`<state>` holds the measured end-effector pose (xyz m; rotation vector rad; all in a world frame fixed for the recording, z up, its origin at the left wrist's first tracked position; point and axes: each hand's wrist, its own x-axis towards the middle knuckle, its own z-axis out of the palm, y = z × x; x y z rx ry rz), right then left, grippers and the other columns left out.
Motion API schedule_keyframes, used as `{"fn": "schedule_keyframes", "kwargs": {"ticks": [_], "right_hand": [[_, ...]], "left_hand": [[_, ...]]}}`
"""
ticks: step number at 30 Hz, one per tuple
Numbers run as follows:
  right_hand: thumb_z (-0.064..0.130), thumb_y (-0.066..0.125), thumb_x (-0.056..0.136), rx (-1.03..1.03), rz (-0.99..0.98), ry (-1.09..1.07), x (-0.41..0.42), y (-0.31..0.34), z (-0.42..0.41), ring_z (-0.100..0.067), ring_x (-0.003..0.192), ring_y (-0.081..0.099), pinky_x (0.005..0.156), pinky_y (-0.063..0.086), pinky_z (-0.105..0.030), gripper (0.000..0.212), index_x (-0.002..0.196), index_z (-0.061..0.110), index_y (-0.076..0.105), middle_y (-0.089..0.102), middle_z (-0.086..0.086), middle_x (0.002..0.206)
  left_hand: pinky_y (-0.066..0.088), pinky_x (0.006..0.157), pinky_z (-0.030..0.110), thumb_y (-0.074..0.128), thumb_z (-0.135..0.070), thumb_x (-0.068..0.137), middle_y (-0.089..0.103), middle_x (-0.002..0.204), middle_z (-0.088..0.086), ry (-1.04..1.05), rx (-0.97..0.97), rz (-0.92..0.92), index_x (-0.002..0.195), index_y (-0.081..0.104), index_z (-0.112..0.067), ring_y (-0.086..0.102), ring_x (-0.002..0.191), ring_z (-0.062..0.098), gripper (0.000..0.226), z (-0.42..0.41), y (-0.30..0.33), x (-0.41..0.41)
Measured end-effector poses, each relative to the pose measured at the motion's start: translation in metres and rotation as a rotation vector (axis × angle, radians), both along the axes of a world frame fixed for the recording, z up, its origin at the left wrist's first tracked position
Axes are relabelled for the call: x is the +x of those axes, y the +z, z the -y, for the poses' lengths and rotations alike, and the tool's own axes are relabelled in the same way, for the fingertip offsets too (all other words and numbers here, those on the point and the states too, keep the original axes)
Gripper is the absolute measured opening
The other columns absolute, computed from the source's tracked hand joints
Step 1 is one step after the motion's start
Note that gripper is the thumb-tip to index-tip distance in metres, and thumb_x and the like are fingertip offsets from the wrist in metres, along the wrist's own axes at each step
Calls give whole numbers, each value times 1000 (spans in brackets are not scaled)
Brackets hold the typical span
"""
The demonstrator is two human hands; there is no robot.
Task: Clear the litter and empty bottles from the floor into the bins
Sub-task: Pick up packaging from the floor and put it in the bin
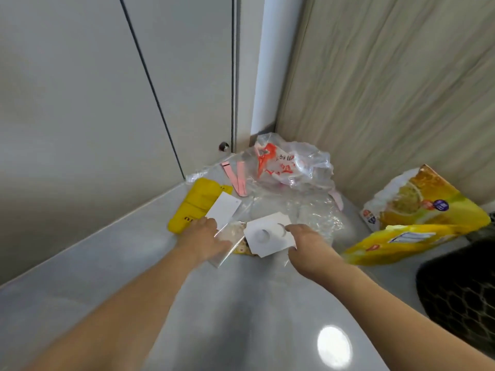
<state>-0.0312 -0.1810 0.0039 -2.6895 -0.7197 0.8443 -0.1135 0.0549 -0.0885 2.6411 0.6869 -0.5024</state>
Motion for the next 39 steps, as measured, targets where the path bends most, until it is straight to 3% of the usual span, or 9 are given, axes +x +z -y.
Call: {"fn": "schedule_keyframes", "kwargs": {"ticks": [4,9,12,14,19,24,30,35,39], "right_hand": [[13,47,89,-176,-42,168,9,-27,-8,-26,142,21,116,20,-35,67,151,23,21,17,0,157],[14,51,88,-192,2,241,22,-55,-31,-28,142,17,116,17,-38,75,152,22,12,12,-2,157],[12,49,87,-148,106,279,37,-72,-50,-26,143,12,117,12,-38,74,151,22,13,13,-1,157],[12,46,86,-202,157,310,45,-81,-58,-26,143,11,119,6,-41,71,150,22,16,17,-2,154],[19,50,85,-320,280,362,54,-86,-57,-31,125,33,115,15,-39,47,131,18,45,39,-8,131],[22,47,94,-127,166,210,58,-64,-43,-28,111,47,94,37,-32,28,119,14,56,50,-7,117],[19,46,94,199,-27,-110,52,9,-14,-20,77,60,56,40,-27,8,91,19,53,59,-1,89],[16,48,93,332,67,-141,45,78,19,-24,82,58,65,44,-34,10,93,11,56,62,-7,85],[17,50,94,415,187,-200,47,140,66,-15,70,51,54,36,-26,10,86,16,55,55,3,77]], "left_hand": [[39,94,34,70,-67,66,44,121,2,84,-20,-67,113,52,-21,42,117,25,68,15,-18,4],[40,98,34,74,-60,69,39,125,8,57,-135,-212,105,64,-22,40,118,29,53,-1,-22,26],[45,98,35,76,-56,70,39,121,9,73,-230,-237,81,60,-20,43,115,28,41,-10,-29,28],[48,96,37,79,-51,70,38,120,8,93,-325,-235,68,52,-20,46,113,28,41,-16,-29,28],[45,102,36,72,-45,82,36,126,9,81,-401,-233,77,59,-25,49,116,26,25,-23,-29,28],[49,99,37,72,-42,81,39,124,8,158,-486,-239,109,69,-13,52,113,23,41,-24,-24,29],[41,70,25,77,-21,81,59,88,5,340,-615,-156,91,68,-6,53,82,19,21,-16,3,21],[38,61,25,67,-18,89,54,81,7,326,-755,-63,83,60,-13,49,69,19,10,7,70,31],[50,56,29,62,-16,83,63,95,10,211,-891,49,94,63,-12,59,73,24,12,51,137,57]]}}
